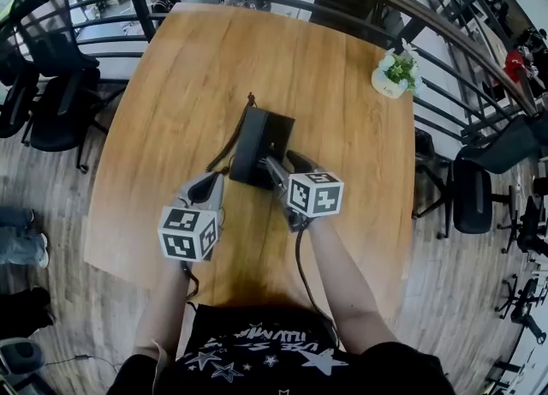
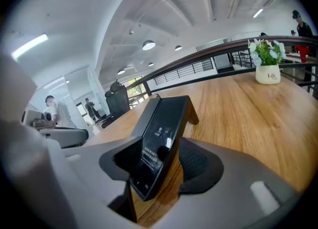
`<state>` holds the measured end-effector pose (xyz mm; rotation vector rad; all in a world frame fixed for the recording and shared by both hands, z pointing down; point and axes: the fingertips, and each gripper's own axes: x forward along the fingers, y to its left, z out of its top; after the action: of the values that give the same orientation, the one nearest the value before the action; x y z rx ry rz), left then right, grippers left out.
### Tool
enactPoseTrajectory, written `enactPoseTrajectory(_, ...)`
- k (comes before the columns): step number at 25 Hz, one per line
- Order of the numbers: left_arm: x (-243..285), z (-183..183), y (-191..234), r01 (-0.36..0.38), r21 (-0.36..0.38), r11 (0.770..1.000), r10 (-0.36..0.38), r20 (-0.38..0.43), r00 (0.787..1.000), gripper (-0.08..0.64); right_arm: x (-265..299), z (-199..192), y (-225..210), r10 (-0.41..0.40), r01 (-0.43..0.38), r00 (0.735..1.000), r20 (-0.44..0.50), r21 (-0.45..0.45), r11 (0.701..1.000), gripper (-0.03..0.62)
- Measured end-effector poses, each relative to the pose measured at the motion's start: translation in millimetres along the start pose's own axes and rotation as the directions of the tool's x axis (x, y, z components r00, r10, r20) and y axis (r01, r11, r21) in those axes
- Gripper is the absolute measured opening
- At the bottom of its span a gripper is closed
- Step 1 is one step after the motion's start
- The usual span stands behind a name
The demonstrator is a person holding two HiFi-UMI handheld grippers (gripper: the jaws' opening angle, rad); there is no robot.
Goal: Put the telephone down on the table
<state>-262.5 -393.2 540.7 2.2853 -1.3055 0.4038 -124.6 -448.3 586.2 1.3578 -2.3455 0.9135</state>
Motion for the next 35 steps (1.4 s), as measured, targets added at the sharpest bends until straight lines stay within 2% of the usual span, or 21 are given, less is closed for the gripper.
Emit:
enactPoseTrajectory(5, -22.1, -0.9, -13.6, -0.019, 0.004, 1.000, 0.019, 0.014, 1.000, 0.002, -26.5, 8.0, 13.3, 0.000, 0.003, 0.999, 0.037, -0.077, 0.997, 0.210)
enactPoseTrajectory(8, -32.2, -2.6, -20.8, -0.036, 0.001, 0.999, 0.036, 0.027, 0.999, 0.002, -38.5, 11.5, 20.5, 0.011, -0.002, 0.997, 0.072, -0.118, 0.993, 0.160)
enactPoseTrajectory(13, -51.7, -11.0, -38.2, -0.065, -0.004, 0.998, 0.065, 0.029, 0.997, 0.002, -64.7, 10.9, 43.5, 0.084, -0.076, 0.993, 0.087, -0.096, 0.992, 0.160)
enactPoseTrajectory(26, -101.3, -37.1, -114.0, -0.157, -0.038, 0.987, 0.159, 0.059, 0.985, 0.002, -136.6, -13.4, 65.4, 0.201, -0.186, 0.978, 0.052, -0.220, 0.958, 0.141)
enactPoseTrajectory(35, -130.8, -50.8, -146.5, -0.198, -0.061, 0.978, 0.204, 0.093, 0.975, 0.002, -176.8, -27.0, 77.8, 0.238, -0.214, 0.969, 0.073, -0.238, 0.947, 0.063)
